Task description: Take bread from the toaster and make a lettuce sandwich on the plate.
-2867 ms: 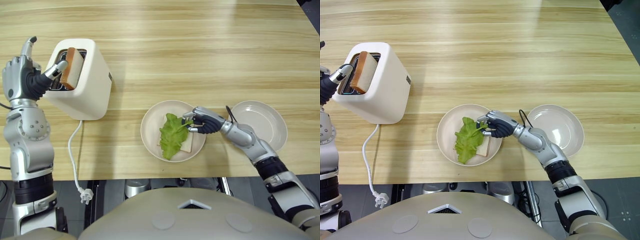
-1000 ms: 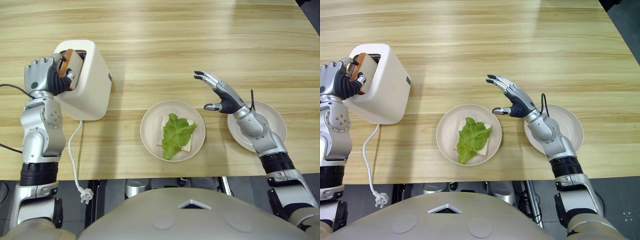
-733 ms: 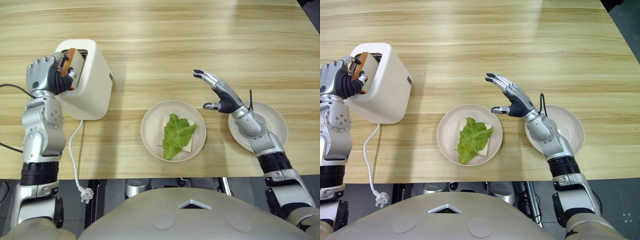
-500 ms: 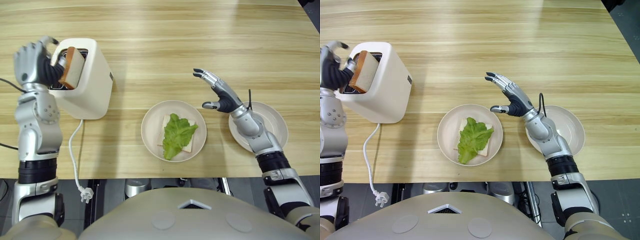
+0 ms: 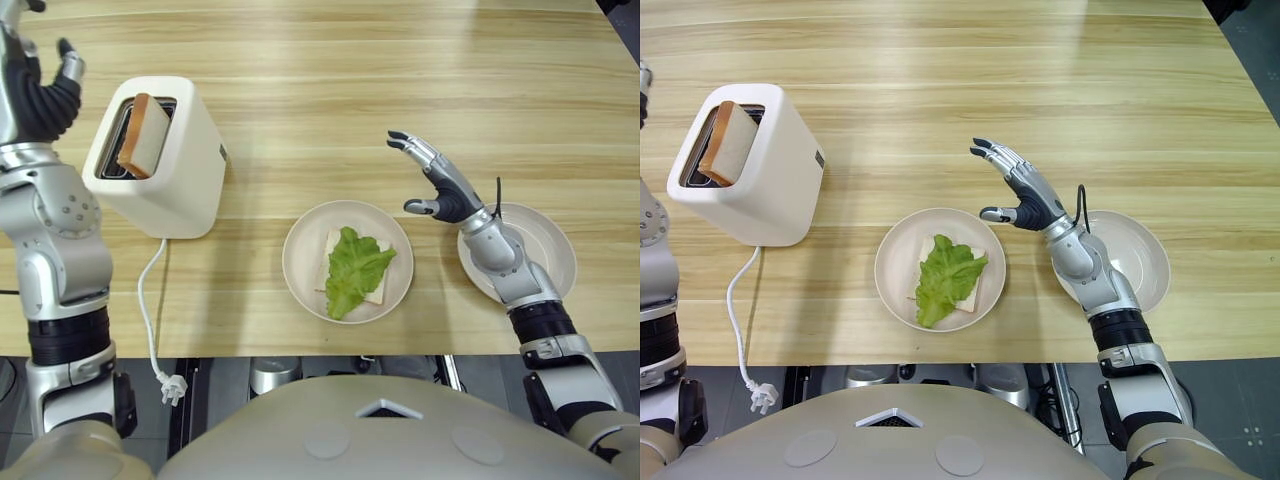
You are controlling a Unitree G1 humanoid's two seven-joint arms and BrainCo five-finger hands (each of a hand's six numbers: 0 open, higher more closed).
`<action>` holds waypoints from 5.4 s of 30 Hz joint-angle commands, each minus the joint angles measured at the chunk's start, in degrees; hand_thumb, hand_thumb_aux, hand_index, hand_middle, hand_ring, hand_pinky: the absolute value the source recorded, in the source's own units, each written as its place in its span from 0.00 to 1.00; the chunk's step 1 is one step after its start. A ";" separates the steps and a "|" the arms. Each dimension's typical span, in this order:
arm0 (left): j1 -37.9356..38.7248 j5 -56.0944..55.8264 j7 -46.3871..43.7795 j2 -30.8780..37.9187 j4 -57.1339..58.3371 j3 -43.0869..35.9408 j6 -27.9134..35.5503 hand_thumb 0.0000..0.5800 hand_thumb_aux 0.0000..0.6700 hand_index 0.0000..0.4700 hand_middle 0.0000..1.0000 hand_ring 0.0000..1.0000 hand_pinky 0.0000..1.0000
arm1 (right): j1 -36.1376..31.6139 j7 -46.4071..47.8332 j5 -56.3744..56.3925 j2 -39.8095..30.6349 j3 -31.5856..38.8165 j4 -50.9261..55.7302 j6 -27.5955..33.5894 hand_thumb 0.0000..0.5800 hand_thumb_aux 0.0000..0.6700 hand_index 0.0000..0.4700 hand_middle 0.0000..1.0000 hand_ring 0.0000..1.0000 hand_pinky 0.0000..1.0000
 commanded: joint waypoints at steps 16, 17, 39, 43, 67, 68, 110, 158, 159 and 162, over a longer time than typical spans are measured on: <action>4.48 7.55 -9.01 3.35 8.81 -6.63 6.62 0.00 0.00 0.00 0.00 0.00 0.00 | -0.12 0.70 0.89 0.57 -0.10 1.35 0.77 0.00 0.00 0.00 0.00 0.00 0.00; 4.52 8.11 -9.15 3.38 9.07 -7.07 6.90 0.00 0.00 0.00 0.00 0.00 0.00 | -0.14 0.80 1.00 0.62 -0.07 1.37 0.76 0.00 0.00 0.00 0.00 0.00 0.00; 5.33 9.54 -13.12 3.92 12.16 -11.65 9.67 1.00 1.00 0.98 0.00 0.00 0.00 | 0.34 1.60 2.12 1.05 -0.13 0.81 0.30 0.00 0.00 0.00 0.00 0.00 0.00; 5.03 8.63 -12.94 3.51 11.51 -11.89 9.07 1.00 1.00 0.98 0.00 0.00 0.00 | 0.24 1.30 1.92 1.14 -0.14 1.15 0.17 0.00 0.00 0.00 0.00 0.00 0.00; -3.45 -30.73 -27.07 -4.97 -12.96 -7.27 -3.36 1.00 1.00 0.98 1.00 1.00 1.00 | -5.25 -5.82 4.62 -2.72 -9.89 3.15 -0.79 0.00 0.00 0.00 0.00 0.00 0.00; -3.62 -33.44 -29.99 -5.11 -11.83 -8.41 -3.29 1.00 1.00 0.98 1.00 1.00 1.00 | -5.78 -5.79 5.23 -3.13 -10.53 3.80 -1.00 0.00 0.00 0.00 0.00 0.00 0.00; -11.36 -35.59 -55.26 -18.79 36.45 -34.88 -20.69 1.00 1.00 0.98 1.00 1.00 1.00 | -5.75 -3.66 2.14 -3.04 -7.29 7.21 -4.61 0.00 0.00 0.00 0.00 0.00 0.00; -16.10 -19.65 -36.83 -19.86 44.56 -39.74 -32.22 0.08 0.04 0.04 1.00 1.00 1.00 | 11.99 41.80 5.72 -14.81 20.18 -11.31 10.14 0.00 0.00 0.00 0.00 0.00 0.00; -16.21 -19.38 -35.51 -19.78 43.68 -39.09 -32.24 0.00 0.00 0.00 1.00 1.00 1.00 | 12.36 42.31 5.80 -15.18 20.28 -11.85 10.68 0.00 0.00 0.00 0.00 0.00 0.00; -16.70 -17.16 -28.45 -19.87 40.83 -36.61 -31.49 0.00 0.00 0.00 1.00 1.00 1.00 | 12.75 42.77 5.23 -15.82 20.41 -12.90 11.96 0.00 0.00 0.00 0.00 0.00 0.00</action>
